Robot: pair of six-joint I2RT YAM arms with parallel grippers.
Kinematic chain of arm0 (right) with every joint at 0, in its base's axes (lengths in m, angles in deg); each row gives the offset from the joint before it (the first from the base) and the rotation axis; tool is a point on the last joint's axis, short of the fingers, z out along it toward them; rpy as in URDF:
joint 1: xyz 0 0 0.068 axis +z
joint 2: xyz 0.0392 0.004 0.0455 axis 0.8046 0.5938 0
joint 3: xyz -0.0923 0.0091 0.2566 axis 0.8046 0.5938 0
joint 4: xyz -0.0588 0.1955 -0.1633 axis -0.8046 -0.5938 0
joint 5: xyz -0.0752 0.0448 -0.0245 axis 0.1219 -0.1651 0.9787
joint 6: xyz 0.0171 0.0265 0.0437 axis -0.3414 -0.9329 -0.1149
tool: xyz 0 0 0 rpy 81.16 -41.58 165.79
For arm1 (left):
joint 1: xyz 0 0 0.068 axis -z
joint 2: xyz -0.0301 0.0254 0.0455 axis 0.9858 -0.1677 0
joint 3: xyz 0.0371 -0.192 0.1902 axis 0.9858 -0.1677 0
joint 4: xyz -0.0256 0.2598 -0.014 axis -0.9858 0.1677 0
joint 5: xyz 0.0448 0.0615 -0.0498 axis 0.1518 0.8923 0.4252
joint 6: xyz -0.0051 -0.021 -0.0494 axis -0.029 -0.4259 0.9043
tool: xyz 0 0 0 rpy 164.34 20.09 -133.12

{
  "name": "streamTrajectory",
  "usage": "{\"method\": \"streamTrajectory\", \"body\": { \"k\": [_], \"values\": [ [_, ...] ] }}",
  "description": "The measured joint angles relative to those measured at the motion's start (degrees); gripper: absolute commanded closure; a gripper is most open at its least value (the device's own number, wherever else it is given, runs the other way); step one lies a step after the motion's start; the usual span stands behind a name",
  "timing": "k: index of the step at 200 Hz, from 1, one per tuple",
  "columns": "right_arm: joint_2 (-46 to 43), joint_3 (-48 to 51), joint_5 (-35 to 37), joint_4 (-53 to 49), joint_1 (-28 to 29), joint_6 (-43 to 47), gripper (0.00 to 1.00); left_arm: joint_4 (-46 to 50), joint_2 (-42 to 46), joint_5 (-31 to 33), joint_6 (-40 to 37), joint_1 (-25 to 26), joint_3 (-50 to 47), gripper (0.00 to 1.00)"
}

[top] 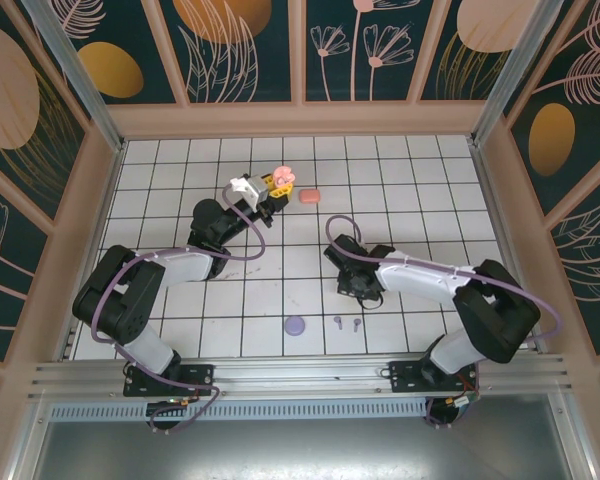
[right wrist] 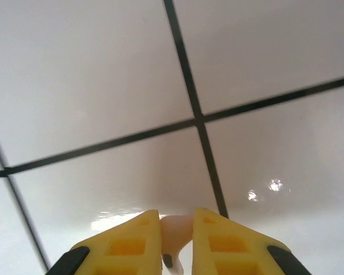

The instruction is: Insert wireless bluetooth earbuds into charging case

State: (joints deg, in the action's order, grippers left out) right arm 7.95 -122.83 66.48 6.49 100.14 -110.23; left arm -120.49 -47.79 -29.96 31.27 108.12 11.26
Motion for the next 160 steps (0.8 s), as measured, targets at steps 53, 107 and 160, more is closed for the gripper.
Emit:
{"method": "streamTrajectory", "body": {
  "k": [53, 107, 160],
  "values": [
    [-6.1, -9.14, 1.68, 1.79, -4.61, 5.55, 0.85, 1.77, 0.0, -0.76, -1.53, 0.0, 1.46, 1.0],
    [-7.69, -20.35, 2.01, 6.56, -8.28, 13.88, 0.87, 4.04, 0.02, -0.94, -3.26, 0.0, 2.91, 1.0],
    [-7.67, -31.58, 0.87, 11.93, -9.86, 21.7, 0.86, 6.47, 0.02, -1.4, -4.76, 0.0, 4.85, 1.0]
  ]
}}
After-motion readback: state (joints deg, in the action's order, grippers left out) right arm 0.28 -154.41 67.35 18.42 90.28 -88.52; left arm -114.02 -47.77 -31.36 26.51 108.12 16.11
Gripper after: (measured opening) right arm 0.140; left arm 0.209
